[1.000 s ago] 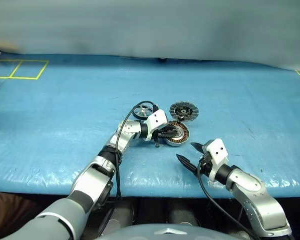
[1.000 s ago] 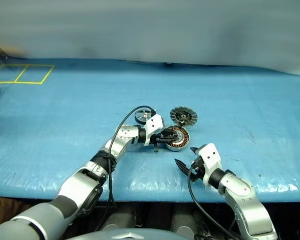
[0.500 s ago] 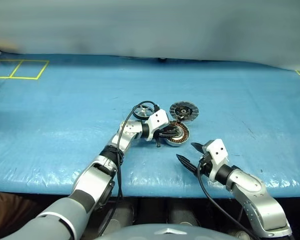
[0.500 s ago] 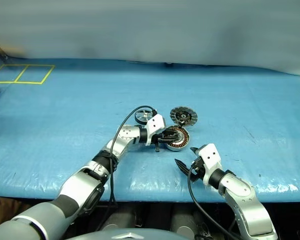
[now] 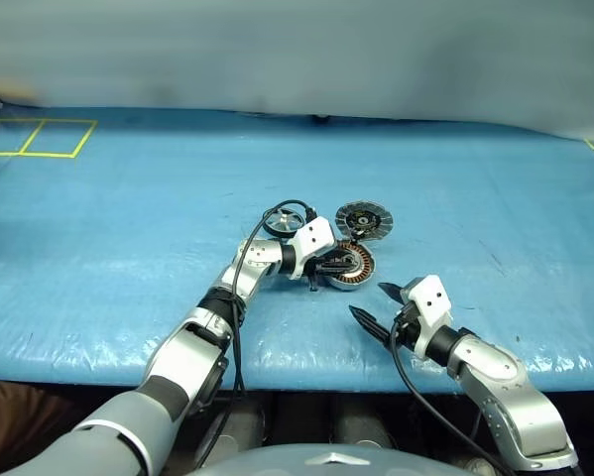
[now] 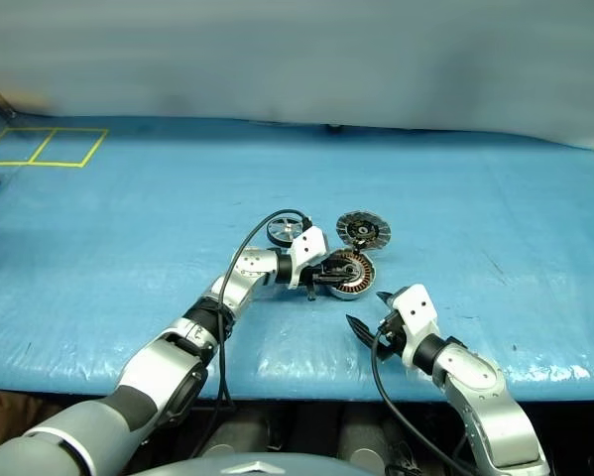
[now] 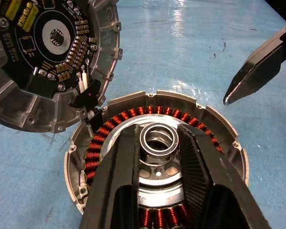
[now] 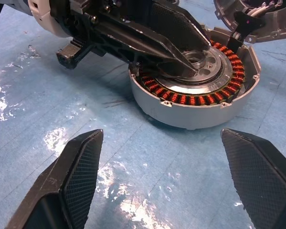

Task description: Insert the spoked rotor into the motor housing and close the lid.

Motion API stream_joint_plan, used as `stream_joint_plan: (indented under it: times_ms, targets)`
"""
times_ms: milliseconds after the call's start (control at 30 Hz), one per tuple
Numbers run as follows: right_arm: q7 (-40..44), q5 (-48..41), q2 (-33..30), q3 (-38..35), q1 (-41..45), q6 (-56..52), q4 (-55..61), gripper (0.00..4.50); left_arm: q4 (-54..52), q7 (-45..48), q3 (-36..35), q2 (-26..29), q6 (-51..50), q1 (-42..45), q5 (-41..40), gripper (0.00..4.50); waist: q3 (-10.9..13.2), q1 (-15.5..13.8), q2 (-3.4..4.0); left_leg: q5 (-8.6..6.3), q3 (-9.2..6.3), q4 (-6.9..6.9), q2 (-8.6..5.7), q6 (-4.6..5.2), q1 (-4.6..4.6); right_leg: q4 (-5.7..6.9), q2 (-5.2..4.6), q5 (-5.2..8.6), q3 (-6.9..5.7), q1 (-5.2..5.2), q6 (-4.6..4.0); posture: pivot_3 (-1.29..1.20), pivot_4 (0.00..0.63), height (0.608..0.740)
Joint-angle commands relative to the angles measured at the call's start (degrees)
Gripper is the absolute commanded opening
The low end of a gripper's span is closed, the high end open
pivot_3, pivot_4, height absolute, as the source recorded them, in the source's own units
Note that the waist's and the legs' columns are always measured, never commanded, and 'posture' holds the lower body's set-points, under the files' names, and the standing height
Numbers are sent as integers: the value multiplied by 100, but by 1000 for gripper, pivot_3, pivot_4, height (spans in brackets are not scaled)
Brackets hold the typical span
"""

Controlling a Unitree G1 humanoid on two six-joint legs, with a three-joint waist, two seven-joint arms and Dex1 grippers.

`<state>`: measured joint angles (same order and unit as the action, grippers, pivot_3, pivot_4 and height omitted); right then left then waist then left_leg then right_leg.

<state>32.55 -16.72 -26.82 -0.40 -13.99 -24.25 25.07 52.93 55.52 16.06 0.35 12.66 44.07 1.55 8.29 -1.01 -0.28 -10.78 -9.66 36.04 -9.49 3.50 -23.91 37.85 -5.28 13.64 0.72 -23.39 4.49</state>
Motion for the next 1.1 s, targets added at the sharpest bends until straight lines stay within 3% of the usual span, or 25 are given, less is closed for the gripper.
stream_joint_plan:
  times_ms: [33, 300, 533, 633, 933, 967, 1033, 1100]
  targets:
    - [10, -7, -14, 6, 51, 78, 160, 4108, -42, -65, -134, -32, 38, 53, -69, 1998, 0, 3, 0, 0, 0, 0, 0, 0, 0, 1, 0, 0, 0, 0, 0, 0, 150, 740]
    - [-42, 9, 54, -39, 168, 144, 121, 4108, -602, 222, -350, 88, 2, -112, -360, 1998, 0, 16, 0, 1, 0, 0, 0, 0, -1, 2, 0, -1, 0, -1, -2, 0, 150, 740]
    - [-266, 2, 283, -119, 735, 105, -110, 4108, -1853, 408, -388, 632, -430, -751, -545, 1998, -1, 53, 2, 3, 0, 0, 2, -2, 2, 5, 1, -2, 4, -2, -4, 0, 150, 740]
    - [-342, 70, 330, -64, 1041, 39, -413, 3472, -2281, 352, -365, 919, -595, -1105, -512, 2046, -2, 50, 4, 3, 0, -1, 2, -2, 4, 6, 2, -3, 5, -1, -5, 0, 150, 740]
    - [-208, 320, 284, 365, 1826, -66, -1073, 529, -2985, 48, -326, 1290, -720, -1836, -470, 2046, -3, 20, 5, 8, 0, -1, 2, -1, 4, 8, 2, -6, 6, -2, -10, 0, 150, 740]
    - [-198, 338, 274, 400, 1903, -107, -1134, 529, -3075, 6, -329, 1313, -737, -1916, -479, 2046, -3, 23, 5, 7, 2, -1, 1, -1, 4, 8, 1, -6, 7, -3, -10, 0, 150, 740]
    - [-150, 389, 225, 469, 1999, -123, -1194, 13, -3219, -79, -331, 1342, -788, -2046, -489, 2046, -3, 26, 5, 6, 2, -1, 1, -3, 4, 8, 1, -6, 9, -3, -10, 0, 150, 740]
    - [-124, 414, 211, 507, 2064, -132, -1218, 6, -3318, -127, -327, 1372, -829, -2145, -499, 2046, -3, 22, 6, 5, 2, -2, 1, -5, 4, 8, 2, -6, 8, -4, -10, 0, 150, 740]
